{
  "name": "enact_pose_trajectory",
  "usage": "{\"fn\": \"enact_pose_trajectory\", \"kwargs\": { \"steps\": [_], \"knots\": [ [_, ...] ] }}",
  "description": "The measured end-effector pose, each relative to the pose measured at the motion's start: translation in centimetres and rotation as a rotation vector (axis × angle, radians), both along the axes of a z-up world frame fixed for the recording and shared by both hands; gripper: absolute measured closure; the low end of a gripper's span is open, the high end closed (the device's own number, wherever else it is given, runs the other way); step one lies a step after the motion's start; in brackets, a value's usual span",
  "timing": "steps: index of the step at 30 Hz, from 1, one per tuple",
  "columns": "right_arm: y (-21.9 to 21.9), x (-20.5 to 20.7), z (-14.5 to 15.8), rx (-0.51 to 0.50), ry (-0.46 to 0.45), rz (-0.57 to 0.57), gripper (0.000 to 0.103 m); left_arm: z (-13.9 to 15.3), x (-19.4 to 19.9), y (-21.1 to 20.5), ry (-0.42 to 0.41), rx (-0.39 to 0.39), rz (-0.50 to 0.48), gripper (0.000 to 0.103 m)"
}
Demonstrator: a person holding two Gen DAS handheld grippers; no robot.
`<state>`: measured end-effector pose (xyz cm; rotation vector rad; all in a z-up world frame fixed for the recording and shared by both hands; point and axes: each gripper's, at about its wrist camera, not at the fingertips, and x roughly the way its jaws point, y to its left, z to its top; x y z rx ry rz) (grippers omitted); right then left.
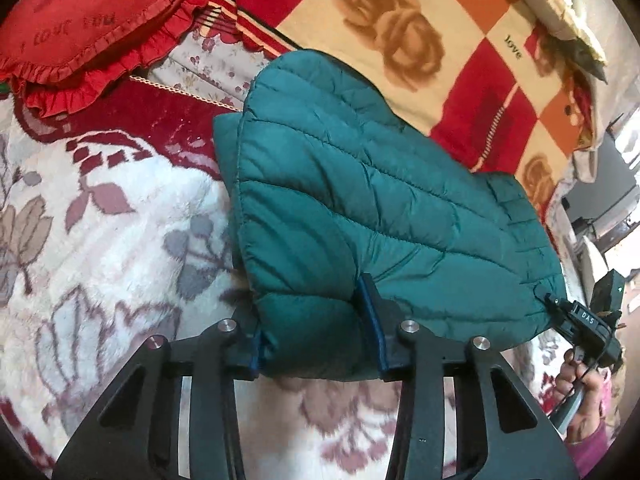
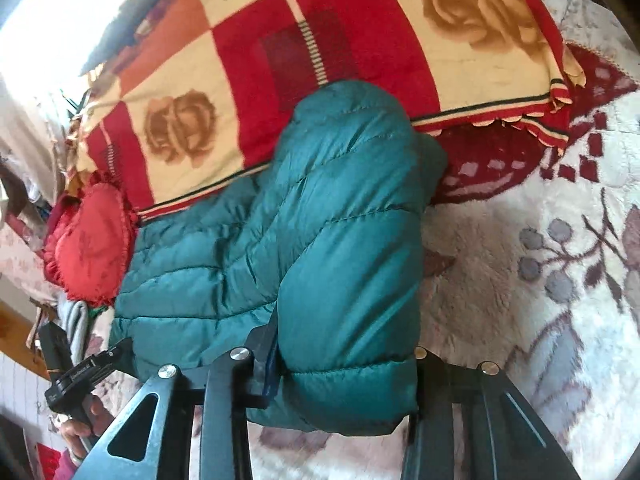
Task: Fold large clothes
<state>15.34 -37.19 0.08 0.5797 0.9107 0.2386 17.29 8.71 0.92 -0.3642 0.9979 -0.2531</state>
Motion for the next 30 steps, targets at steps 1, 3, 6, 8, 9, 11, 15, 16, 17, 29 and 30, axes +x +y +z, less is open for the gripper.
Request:
{"fn": "enact_pose_trajectory", "kwargs": {
  "steps": [1, 3, 6, 8, 9, 11, 15, 16, 17, 29, 30],
  "knots": [
    [0.0, -0.5, 0.4, 0.009, -0.001, 0.004, 0.067, 0.2, -0.5, 0.1, 0.001, -0.003, -0.003, 0.064],
    [-0.1, -2.1, 1.0, 0.011, -0.003, 0.016, 0.067, 0.8, -2.1, 0.3, 0.005, -0.022, -0.014, 0.064],
    [0.1, -4.6, 1.6, 0.011, 0.007, 0.038, 0.067, 1.2, -4.4, 0.4, 0.014, -0.034, -0.028, 0.064],
    [0.2, -6.1, 1.7, 0.017, 0.014, 0.047, 0.067, 1.3, -6.6, 0.6, 0.02, -0.032, -0.042, 0.064],
    [0.2, -7.2, 1.8, 0.019, 0.019, 0.054, 0.067, 1.4, -7.5, 0.6, 0.02, -0.03, -0.047, 0.064],
    [0.1, -8.7, 1.8, 0.022, 0.023, 0.059, 0.067, 1.3, -9.6, 0.6, 0.019, -0.015, -0.07, 0.064],
    [0.0, -10.8, 1.0, 0.001, 0.046, 0.05, 0.065, 0.5, -12.0, 0.6, 0.041, -0.015, -0.076, 0.064],
    [0.1, -10.8, 0.6, -0.014, 0.056, 0.044, 0.058, 0.1, -12.3, 0.5, 0.043, -0.003, -0.066, 0.064],
    [0.2, -10.8, 0.1, -0.047, 0.07, 0.036, 0.046, -0.2, -12.3, 0.5, 0.042, 0.004, -0.055, 0.061],
    [0.6, -12.9, 2.3, -0.366, 0.047, -0.096, 0.022, 1.4, -15.3, -0.9, -0.049, 0.211, 0.083, 0.035],
    [0.7, -13.4, 2.8, -0.371, 0.032, -0.093, 0.022, 1.8, -15.5, -1.0, -0.063, 0.22, 0.085, 0.035]
  ]
}}
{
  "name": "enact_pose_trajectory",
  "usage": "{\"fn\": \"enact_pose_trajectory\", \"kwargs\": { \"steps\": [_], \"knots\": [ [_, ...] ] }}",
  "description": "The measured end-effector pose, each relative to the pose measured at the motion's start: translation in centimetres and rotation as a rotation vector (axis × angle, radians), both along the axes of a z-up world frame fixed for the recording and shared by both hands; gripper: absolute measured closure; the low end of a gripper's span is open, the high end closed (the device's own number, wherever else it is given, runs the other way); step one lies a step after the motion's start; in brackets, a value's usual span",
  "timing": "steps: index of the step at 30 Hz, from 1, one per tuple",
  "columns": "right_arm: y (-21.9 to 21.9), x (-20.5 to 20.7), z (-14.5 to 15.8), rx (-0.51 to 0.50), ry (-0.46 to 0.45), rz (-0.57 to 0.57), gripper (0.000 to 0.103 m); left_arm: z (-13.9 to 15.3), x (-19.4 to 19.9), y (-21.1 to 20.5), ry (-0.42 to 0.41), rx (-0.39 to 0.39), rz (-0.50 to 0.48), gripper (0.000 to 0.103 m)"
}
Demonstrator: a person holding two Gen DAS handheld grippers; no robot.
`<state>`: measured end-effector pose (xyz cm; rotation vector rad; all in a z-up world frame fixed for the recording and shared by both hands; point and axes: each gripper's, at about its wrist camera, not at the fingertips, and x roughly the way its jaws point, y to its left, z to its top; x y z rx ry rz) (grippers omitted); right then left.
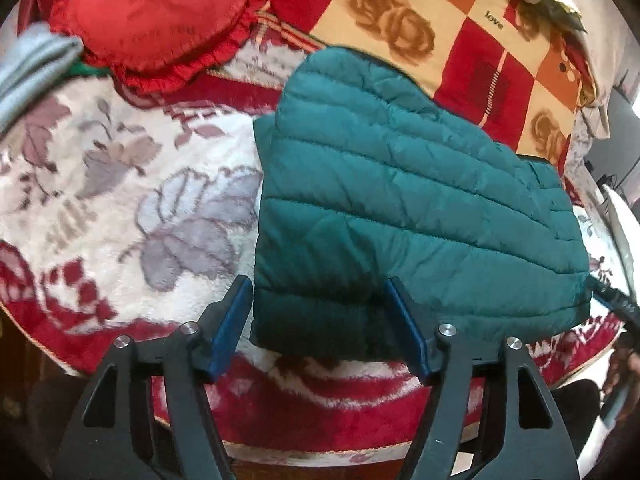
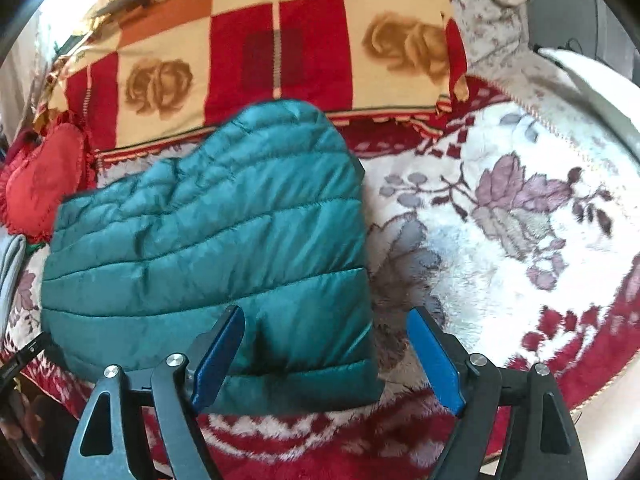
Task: Fold large clothes
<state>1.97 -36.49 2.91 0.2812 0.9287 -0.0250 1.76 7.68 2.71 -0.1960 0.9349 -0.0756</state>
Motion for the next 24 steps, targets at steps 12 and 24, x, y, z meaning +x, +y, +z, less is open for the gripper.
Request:
{"fn": "enact_pose_trajectory", "kwargs": {
  "steps": [12, 24],
  "knots": [
    [8.9, -3.5, 4.2, -0.065, -0.147, 0.113, 0.015, 3.2, -2.8, -3.2, -0.138, 0.067, 0.016, 0.035],
    [14.8, -4.2, 4.1, -0.023, -0.179, 0.168, 0.014, 3.1, -4.1, -5.4, -0.165, 0.101, 0.013, 0.035]
  ]
}}
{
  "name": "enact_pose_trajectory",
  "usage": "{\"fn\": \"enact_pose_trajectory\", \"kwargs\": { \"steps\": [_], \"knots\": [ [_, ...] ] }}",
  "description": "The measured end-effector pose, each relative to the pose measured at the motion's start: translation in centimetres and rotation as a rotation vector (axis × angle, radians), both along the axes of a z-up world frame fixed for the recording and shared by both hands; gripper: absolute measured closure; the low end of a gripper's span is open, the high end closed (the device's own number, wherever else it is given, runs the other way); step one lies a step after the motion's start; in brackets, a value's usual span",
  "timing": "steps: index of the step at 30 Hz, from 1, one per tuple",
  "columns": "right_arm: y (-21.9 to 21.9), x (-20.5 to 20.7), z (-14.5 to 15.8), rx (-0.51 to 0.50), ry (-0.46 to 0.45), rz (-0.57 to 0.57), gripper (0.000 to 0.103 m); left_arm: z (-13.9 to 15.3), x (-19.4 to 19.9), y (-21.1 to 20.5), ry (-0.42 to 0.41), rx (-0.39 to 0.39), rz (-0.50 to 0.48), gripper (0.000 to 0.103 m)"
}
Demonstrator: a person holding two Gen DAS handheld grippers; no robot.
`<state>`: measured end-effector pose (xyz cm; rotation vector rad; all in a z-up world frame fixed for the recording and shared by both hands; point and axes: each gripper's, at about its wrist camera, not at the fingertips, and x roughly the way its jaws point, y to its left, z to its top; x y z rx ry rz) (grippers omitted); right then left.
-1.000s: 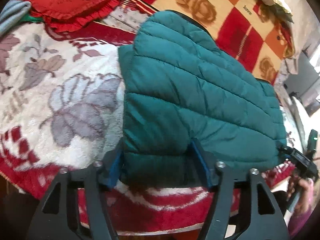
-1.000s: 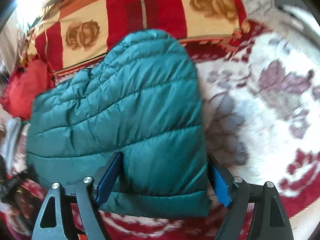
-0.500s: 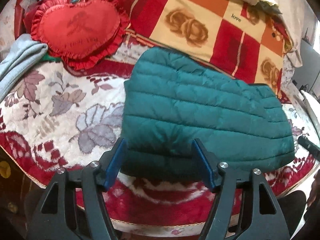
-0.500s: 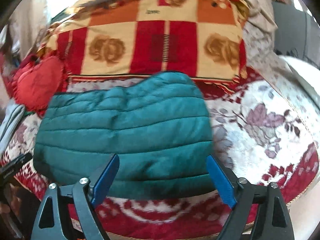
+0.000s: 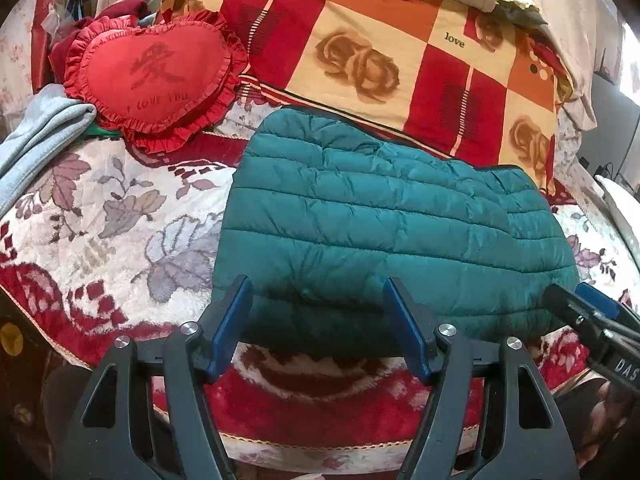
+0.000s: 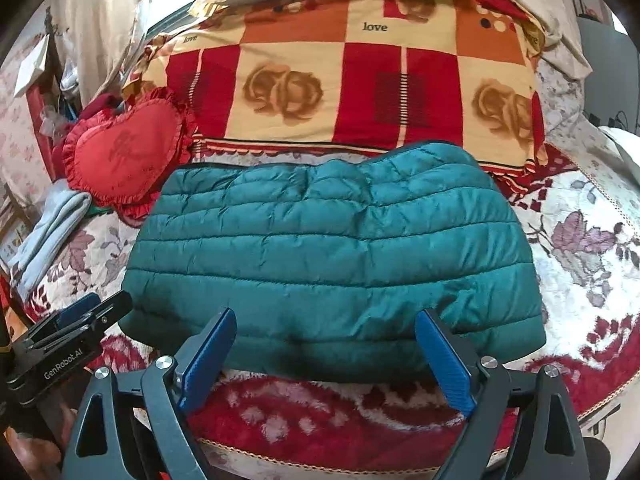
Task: Fold large clothes
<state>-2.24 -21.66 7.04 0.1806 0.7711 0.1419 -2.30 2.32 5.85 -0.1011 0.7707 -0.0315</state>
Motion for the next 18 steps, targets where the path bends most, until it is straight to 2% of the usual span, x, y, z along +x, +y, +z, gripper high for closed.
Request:
{"fn": "enact_pose_trajectory", "kwargs": {
  "steps": [4, 18],
  "knots": [
    [0.33, -0.24, -0.09, -0.033, -0.012, -0.009, 0.012, -0.34, -0.03, -0.41, 0.003, 0.005, 0.001, 0.035],
    [0.04, -0.16, -0.51, -0.016, -0.009, -0.028, 0.006, -0.81, -0.08, -0.94, 0.008, 0.018, -0.009, 0.035]
  ]
}}
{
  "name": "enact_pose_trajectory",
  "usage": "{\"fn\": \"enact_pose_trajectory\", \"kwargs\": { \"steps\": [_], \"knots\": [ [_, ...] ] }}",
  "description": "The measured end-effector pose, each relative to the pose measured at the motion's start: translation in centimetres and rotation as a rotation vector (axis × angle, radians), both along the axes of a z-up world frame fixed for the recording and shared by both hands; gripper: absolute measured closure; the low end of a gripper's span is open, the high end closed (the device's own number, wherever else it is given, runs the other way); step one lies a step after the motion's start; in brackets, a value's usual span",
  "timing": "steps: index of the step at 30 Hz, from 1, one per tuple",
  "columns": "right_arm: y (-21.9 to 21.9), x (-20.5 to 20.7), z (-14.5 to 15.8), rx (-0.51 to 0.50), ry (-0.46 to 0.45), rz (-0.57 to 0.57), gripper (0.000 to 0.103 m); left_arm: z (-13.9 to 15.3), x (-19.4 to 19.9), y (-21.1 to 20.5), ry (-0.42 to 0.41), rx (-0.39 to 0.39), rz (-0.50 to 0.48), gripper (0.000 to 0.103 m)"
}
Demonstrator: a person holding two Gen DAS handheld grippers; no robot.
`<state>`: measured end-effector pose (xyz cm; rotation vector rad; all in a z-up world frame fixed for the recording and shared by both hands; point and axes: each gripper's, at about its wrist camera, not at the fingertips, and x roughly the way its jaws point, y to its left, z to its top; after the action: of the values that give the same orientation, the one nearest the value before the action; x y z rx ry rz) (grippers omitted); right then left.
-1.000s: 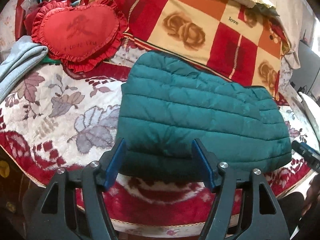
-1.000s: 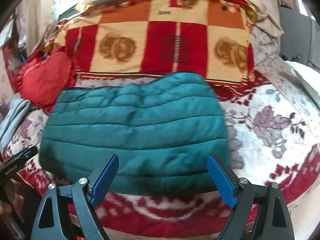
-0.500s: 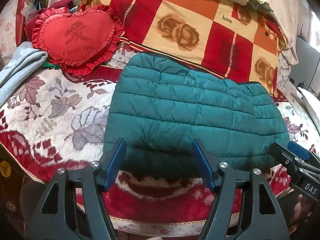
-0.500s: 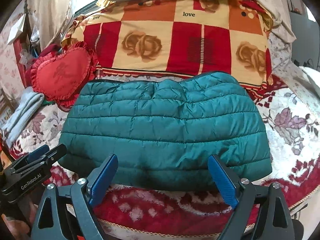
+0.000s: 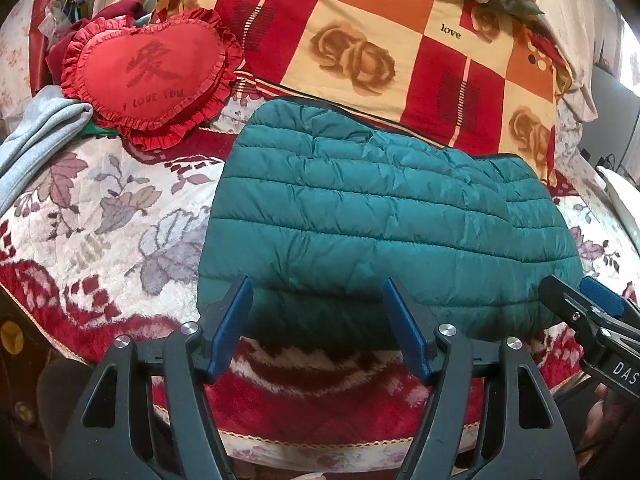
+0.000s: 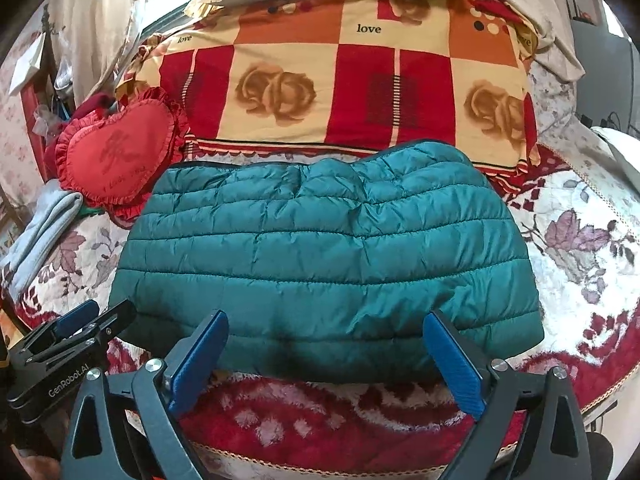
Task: Fold large clothes
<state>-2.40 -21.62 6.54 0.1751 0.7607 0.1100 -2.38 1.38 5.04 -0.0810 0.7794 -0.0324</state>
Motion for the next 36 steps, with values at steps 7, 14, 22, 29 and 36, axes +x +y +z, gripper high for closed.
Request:
{"fn": "enact_pose_trajectory", "kwargs": {
  "steps": [7, 14, 22, 29, 36],
  "knots": [
    [0.38, -0.08, -0.01, -0.005, 0.001, 0.006, 0.006, -0.07, -0.09, -0.09, 0.0, 0.0, -0.002, 0.035],
    [0.58, -0.05, -0.14, -0.005, 0.008, 0.015, 0.006, -0.11, -0.18, -0.28, 0.0, 0.012, -0.004, 0.035],
    [0.56, 0.05, -0.27, 0.002, 0.01, 0.014, 0.005, -0.14, -0.19, -0.3, 0.0, 0.011, -0.007, 0.035],
    [0.59, 0.1, -0.56, 0.01, 0.017, 0.013, 0.005, -0.19, 0.0, -0.38, 0.003, 0.011, -0.01, 0.035],
    [0.57, 0.12, -0.68, 0.016, 0.019, 0.015, 0.005, -0.27, 0.07, -0.5, 0.002, 0.013, -0.01, 0.035]
  ]
}}
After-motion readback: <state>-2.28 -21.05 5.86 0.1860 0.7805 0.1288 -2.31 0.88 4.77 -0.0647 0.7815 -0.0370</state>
